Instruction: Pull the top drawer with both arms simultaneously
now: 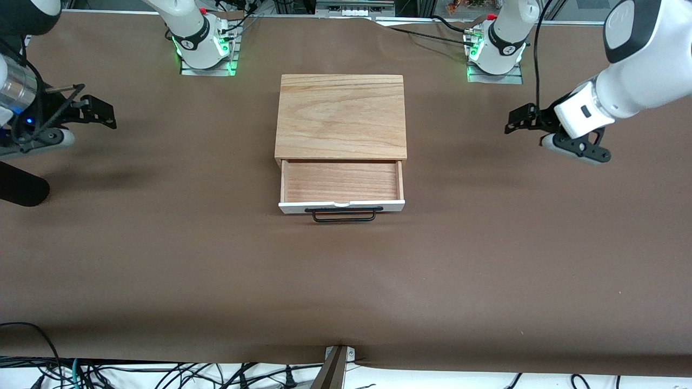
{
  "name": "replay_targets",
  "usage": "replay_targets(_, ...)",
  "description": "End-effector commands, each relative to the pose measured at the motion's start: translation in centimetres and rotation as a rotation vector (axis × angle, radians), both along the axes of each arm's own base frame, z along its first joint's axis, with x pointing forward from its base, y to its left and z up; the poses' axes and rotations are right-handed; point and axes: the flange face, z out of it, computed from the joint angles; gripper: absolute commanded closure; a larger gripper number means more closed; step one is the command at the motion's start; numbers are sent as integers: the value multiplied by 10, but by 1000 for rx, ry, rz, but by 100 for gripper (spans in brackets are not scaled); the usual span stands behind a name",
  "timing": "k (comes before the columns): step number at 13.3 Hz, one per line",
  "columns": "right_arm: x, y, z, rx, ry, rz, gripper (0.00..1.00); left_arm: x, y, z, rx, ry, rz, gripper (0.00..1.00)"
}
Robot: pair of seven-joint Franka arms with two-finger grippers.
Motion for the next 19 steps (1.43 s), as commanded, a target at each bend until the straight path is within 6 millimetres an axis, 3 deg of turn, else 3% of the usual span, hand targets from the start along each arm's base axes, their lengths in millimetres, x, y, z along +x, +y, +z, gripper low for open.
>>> replay_targets(1, -17, 2, 0, -19, -47, -49, 0, -9, 14, 13, 119, -31, -24, 0)
replay_targets(4, -13, -9, -2, -25, -61, -70, 0, -5, 27, 29, 121, -59, -25, 0)
replay_targets(7, -8, -14, 2, -48, -94, -70, 0, -5, 21, 40, 121, -51, -52, 0)
replay_targets(11, -13, -18, 4, -41, -77, -87, 0, -11, 22, 57, 162, 0, 115, 0)
replay_targets(15, -6, -24, 3, -9, -74, -110, 0, -16, 31, 80, 202, 6, 136, 0)
replay_targets(19, -5, -27, 4, 30, -77, -114, 0, -17, 37, 83, 202, 2, 150, 0)
